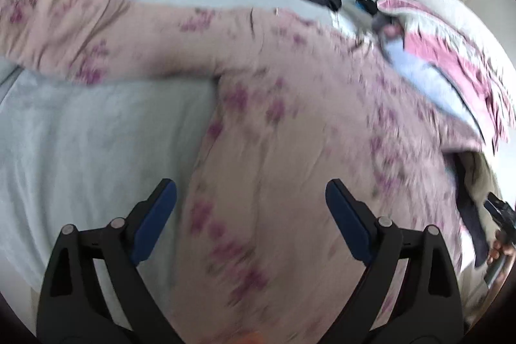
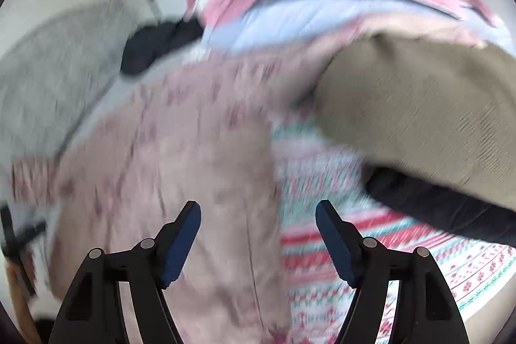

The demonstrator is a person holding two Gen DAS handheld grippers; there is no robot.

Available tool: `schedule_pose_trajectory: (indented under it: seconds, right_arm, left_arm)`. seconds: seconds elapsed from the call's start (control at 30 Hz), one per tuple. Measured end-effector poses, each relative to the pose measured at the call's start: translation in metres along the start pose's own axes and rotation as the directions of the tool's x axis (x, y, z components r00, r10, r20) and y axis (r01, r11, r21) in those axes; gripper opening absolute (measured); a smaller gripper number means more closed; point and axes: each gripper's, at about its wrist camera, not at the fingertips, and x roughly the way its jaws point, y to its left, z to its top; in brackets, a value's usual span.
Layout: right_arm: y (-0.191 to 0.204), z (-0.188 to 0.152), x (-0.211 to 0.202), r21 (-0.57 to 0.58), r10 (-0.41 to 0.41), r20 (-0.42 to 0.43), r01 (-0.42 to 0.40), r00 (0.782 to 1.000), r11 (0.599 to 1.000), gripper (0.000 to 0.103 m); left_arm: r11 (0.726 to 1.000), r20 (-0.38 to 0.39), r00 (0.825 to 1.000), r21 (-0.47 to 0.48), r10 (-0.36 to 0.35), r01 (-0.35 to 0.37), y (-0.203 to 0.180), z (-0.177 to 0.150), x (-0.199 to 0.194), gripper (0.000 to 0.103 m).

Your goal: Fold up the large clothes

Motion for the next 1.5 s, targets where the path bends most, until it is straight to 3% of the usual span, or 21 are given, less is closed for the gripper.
schedule_pose_trajectory:
  seconds: [0.1,0.2,0.33,0.5,0.63,0.73,0.83,0.9,0.97,1.07,1.13,1.27,1.5]
  right_arm:
    - [-0.010,0.043,-0.013,0.097,-0.022,0.111,0.011,0.994,0.995,0.082]
    - [-0.029,0.077,-0.011,0.148,-0.106,0.156,0.083,0.982,0.986,0.084]
    - [-0.062,0.109,0.012,0.243,-0.177,0.134,0.141,0.975,0.960,0.084]
    - [-0.112,0.130,0.047,0.386,-0.255,0.068,0.210,0.965,0.898,0.084]
    - [-0.140,0.145,0.061,0.480,-0.264,0.131,0.172,0.956,0.861,0.084]
    - [-0.144,0.161,0.068,0.484,-0.299,0.149,0.194,0.943,0.853,0.083]
    - [-0.142,0.173,0.074,0.472,-0.354,0.146,0.249,0.924,0.845,0.061]
    - [-0.142,0.179,0.073,0.471,-0.379,0.150,0.272,0.913,0.840,0.029]
    - [-0.136,0.185,0.068,0.457,-0.383,0.189,0.264,0.904,0.850,0.017]
    - [-0.113,0.196,0.055,0.387,-0.356,0.267,0.239,0.895,0.891,0.011]
    - [-0.086,0.205,0.049,0.302,-0.331,0.300,0.240,0.895,0.923,0.010]
    - [-0.018,0.219,0.041,0.111,-0.247,0.365,0.221,0.898,0.969,0.009]
    - [0.105,0.220,0.063,-0.179,-0.048,0.360,0.120,0.932,0.977,0.009]
  left_arm:
    - [1.000,0.076,0.997,-0.006,-0.005,0.005,-0.024,0.007,0.008,0.094]
    - [0.999,0.047,0.998,0.020,-0.033,0.033,-0.052,0.010,0.026,0.094]
    - [0.989,-0.046,0.988,0.003,-0.146,0.146,-0.085,0.010,0.054,0.094]
    - [0.988,-0.068,0.988,0.057,-0.141,0.145,-0.116,0.013,0.073,0.094]
    - [0.984,-0.071,0.983,0.050,-0.169,0.173,-0.123,0.021,0.085,0.094]
    - [0.976,-0.104,0.972,0.022,-0.211,0.214,-0.125,0.027,0.096,0.094]
    - [0.965,-0.123,0.958,-0.015,-0.260,0.260,-0.123,0.030,0.108,0.094]
    - [0.964,-0.138,0.954,-0.026,-0.266,0.266,-0.124,0.030,0.115,0.094]
    - [0.962,-0.153,0.950,-0.034,-0.272,0.270,-0.127,0.030,0.121,0.094]
    - [0.959,-0.157,0.946,-0.012,-0.282,0.284,-0.134,0.034,0.120,0.094]
    - [0.968,-0.134,0.961,0.029,-0.244,0.250,-0.141,0.040,0.116,0.093]
    - [0.967,-0.098,0.966,0.068,-0.239,0.246,-0.145,0.060,0.113,0.093]
    - [0.961,-0.030,0.963,0.069,-0.267,0.269,-0.148,0.092,0.107,0.093]
